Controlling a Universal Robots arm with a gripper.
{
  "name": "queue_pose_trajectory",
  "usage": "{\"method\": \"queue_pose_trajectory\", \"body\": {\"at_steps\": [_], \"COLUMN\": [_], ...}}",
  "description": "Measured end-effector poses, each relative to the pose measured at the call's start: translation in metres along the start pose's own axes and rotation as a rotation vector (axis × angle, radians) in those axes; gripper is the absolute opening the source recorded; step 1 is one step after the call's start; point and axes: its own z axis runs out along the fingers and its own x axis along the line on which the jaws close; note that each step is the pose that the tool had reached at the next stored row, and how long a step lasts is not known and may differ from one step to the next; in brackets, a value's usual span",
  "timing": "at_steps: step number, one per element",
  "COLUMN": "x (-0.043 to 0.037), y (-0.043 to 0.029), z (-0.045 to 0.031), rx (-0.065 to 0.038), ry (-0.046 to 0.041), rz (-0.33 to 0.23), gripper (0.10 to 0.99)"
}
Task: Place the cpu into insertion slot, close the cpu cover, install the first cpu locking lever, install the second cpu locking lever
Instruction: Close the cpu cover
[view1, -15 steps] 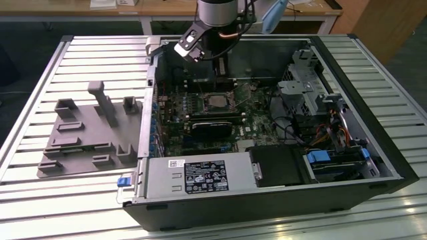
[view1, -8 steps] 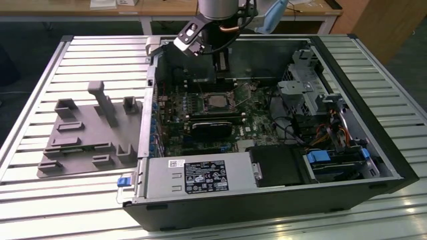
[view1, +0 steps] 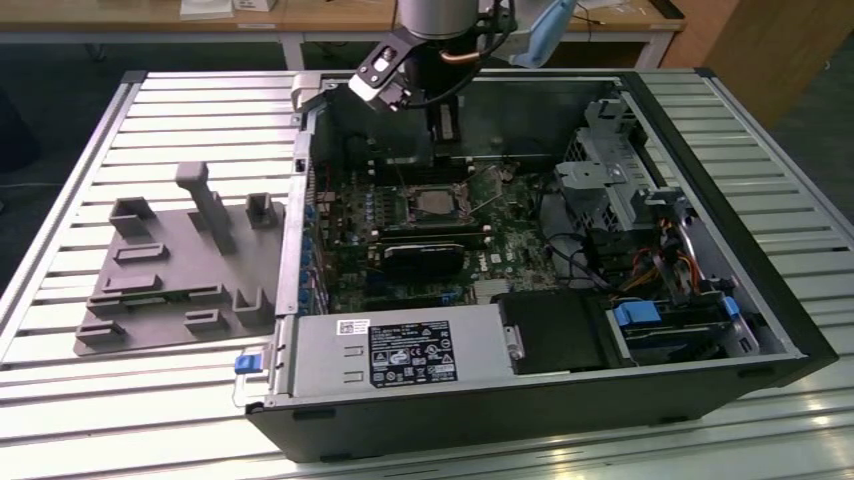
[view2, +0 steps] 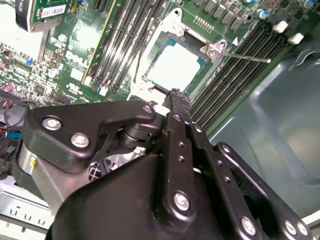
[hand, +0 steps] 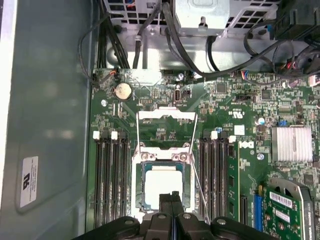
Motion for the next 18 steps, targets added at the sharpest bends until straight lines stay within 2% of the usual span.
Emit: {"method": "queue_pose_trajectory", "body": {"at_steps": [11,12,18], "x": [0.0003,0.0004,0.0005], "y": [0.0208,0.0256,0.0378], "z": [0.0020,0.0025,0.0039], "rx": [0.001,0.001,0.001], "ry": [0.0003,0.0002,0.0001], "rz": [0.000,0.000,0.001], "gripper": [0.102,0.102,0.102]}}
